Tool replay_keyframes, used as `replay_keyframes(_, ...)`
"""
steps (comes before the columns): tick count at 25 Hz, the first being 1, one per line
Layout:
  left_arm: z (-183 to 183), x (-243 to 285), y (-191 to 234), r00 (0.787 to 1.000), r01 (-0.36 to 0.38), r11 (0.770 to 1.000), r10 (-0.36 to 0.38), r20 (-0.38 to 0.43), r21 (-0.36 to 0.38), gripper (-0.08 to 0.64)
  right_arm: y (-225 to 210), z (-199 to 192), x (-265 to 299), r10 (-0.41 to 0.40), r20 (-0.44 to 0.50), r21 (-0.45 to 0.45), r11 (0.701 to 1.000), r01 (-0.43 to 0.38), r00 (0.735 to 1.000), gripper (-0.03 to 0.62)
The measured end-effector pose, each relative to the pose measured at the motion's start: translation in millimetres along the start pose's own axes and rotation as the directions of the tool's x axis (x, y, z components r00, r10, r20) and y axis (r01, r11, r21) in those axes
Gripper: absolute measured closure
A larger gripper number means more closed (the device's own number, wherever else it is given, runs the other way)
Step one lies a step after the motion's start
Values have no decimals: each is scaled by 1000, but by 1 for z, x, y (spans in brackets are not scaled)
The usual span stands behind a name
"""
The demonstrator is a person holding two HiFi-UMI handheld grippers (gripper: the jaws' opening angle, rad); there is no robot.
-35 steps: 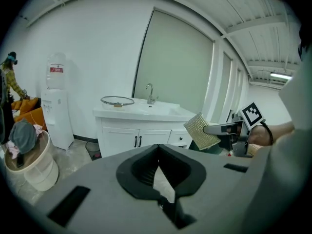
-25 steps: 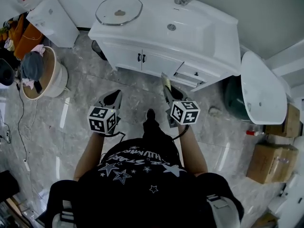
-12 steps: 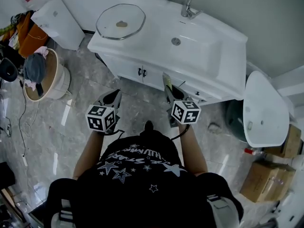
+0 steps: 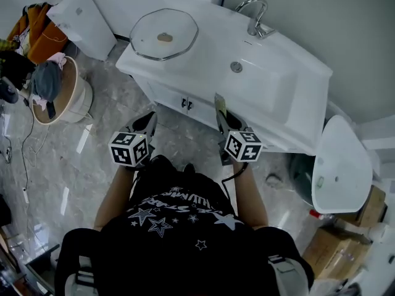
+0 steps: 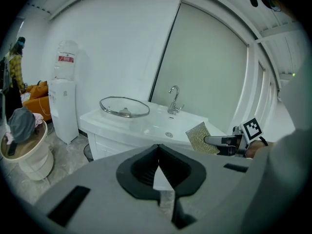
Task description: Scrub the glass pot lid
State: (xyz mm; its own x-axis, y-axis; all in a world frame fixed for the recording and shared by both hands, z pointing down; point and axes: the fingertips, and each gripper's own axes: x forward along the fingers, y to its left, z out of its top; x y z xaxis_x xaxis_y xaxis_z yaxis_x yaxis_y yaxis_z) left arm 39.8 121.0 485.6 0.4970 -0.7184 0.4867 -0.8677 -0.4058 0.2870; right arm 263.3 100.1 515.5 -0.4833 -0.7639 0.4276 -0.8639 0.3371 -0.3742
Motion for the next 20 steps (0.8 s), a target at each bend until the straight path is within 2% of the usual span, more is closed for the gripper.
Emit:
replay_keyframes(5, 4, 3, 28, 1000, -28, 999, 28, -13, -27, 551, 2, 1, 20, 5, -27, 11, 1000, -5, 1000, 525)
replay_keyframes(9, 25, 19, 59, 999, -31, 999, 32, 10, -32, 551, 1, 19, 39, 0, -1, 12, 1000, 0, 1000, 525)
replay_keyframes(16, 86, 69, 96, 998, 39, 999, -40, 54, 3, 551, -10, 72, 87, -40, 35, 15, 999, 39, 999, 523)
replay_keyframes(20, 110, 97, 121, 996, 70, 998, -70, 51, -8, 551, -15, 99, 118, -74, 41, -1, 997, 74, 996, 525)
